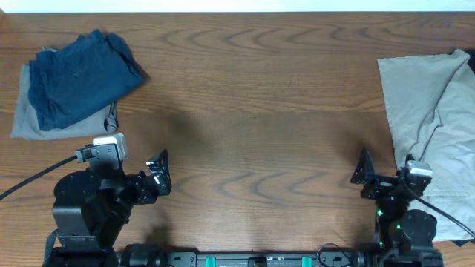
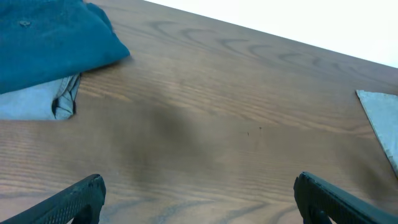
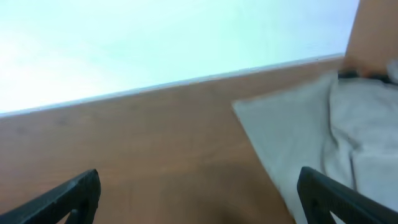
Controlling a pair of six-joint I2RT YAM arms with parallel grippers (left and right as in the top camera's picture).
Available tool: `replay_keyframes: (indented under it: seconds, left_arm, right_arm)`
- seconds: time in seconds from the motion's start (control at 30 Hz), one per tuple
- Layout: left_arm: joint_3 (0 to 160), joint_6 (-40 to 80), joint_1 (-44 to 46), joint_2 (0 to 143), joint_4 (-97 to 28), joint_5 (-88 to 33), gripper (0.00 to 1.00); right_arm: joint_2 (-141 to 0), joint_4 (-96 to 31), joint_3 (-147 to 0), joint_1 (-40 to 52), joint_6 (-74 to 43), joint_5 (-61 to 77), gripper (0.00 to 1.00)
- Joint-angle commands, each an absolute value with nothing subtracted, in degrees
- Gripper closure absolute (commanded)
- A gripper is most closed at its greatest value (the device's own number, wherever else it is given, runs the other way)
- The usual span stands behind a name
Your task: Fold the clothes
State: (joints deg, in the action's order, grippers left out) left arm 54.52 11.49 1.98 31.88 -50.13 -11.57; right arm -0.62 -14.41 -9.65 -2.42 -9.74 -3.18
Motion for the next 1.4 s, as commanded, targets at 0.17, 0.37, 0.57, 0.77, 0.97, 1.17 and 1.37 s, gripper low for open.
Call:
replay_keyframes:
  seconds: [0.17,0.37,0.57,0.77,0.97,1.17,1.37]
  left_arm:
    - [54.08,10.33,1.85,31.88,-50.11,-10.9,0.02]
    - [54.08,10.33,1.85,31.88,-50.11,-10.9,0.02]
    - [54.08,10.33,1.85,31.88,-50.11,-10.9,0.02]
    - [54.08,10.33,1.85,31.88,-50.11,-10.9,0.02]
    - [54.08,10.33,1.85,31.88,-50.11,-10.9,0.02]
    - [54.08,10.33,1.85,31.88,-50.11,-10.9,0.02]
    - [54.08,10.33,1.85,31.88,-50.11,-10.9,0.02]
  right_arm:
    - [-0.25,-2.13,-0.3,-3.05,-7.77,-0.62,0.01]
    - [-0.25,-4.51,-0.3,-3.03,-1.56,0.64,0.01]
    - [-0.25,-4.29,-0.3,-3.03,-1.21,0.64,0.01]
    - [-0.27,-4.27,-0.3,-3.03,-1.21,0.64,0.01]
    - [-0.27,-4.27,-0.3,-3.03,-1.21,0.64,0.01]
    - [-0.27,-4.27,-0.3,-3.03,-1.21,0.64,0.01]
    - [-0.27,-4.27,-0.3,-3.03,-1.21,0.64,0.01]
